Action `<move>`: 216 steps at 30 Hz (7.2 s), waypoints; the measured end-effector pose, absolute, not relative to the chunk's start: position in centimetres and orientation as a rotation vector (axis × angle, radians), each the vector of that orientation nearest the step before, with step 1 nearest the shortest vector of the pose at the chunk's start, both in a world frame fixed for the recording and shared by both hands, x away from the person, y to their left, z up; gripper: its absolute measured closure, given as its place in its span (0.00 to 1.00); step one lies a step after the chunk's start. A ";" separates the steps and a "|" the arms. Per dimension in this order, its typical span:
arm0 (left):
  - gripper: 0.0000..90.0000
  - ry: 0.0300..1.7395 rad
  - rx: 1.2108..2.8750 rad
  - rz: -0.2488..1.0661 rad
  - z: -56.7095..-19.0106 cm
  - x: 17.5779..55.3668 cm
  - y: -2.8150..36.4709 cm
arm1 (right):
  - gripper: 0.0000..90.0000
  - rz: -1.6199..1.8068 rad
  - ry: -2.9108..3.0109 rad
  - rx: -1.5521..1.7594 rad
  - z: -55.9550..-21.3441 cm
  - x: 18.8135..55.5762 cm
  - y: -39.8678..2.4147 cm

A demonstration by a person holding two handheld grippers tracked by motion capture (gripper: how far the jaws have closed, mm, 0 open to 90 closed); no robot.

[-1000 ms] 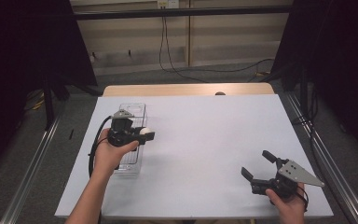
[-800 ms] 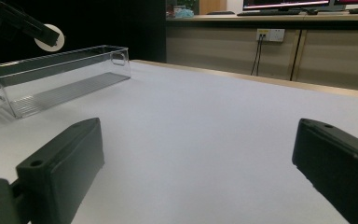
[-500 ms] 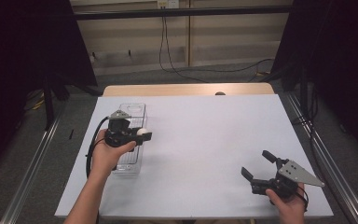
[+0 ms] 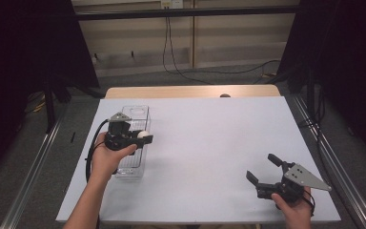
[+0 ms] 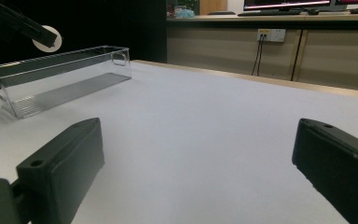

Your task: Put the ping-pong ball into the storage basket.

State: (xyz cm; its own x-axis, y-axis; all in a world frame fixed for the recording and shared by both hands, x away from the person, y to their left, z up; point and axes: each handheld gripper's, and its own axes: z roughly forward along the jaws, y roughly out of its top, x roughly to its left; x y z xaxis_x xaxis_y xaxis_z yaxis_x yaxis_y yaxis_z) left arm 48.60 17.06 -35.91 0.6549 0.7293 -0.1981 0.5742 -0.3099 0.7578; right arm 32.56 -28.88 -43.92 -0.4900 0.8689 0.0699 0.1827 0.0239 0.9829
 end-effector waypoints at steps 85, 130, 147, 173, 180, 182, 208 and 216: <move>0.57 1.134 1.938 0.315 -37.6 48.1 21.0 | 0.02 1.512 1.726 1.069 -43.9 32.6 -28.7; 0.57 1.150 1.940 0.335 -39.3 47.7 21.0 | 0.02 1.513 1.726 1.070 -43.9 32.6 -28.6; 0.46 1.138 1.954 0.372 -39.5 47.6 21.2 | 0.02 1.511 1.736 1.057 -43.9 32.7 -28.6; 0.23 1.096 1.863 0.421 -39.6 45.8 21.7 | 0.02 1.512 1.739 1.056 -43.9 32.7 -28.6; 0.19 1.094 1.835 0.431 -39.6 45.3 21.9 | 0.02 1.517 1.744 1.051 -43.9 32.8 -28.5; 0.17 1.102 1.827 0.434 -39.8 45.1 22.0 | 0.02 1.517 1.743 1.055 -43.9 32.7 -28.5; 0.04 0.992 1.733 0.470 -40.2 42.8 22.1 | 0.02 1.517 1.745 1.055 -43.9 32.8 -28.5; 0.04 0.962 1.697 0.488 -40.2 42.3 22.2 | 0.02 1.514 1.737 1.053 -43.9 32.8 -28.5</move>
State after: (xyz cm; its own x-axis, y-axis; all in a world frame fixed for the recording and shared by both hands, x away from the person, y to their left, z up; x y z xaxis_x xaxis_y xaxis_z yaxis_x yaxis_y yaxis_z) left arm 42.26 22.20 -40.22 0.5898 0.7952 -0.1412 0.3561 -0.0992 0.9292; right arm 32.79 -28.51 -43.92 -0.5061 0.8604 0.0602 0.1769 0.0353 0.9836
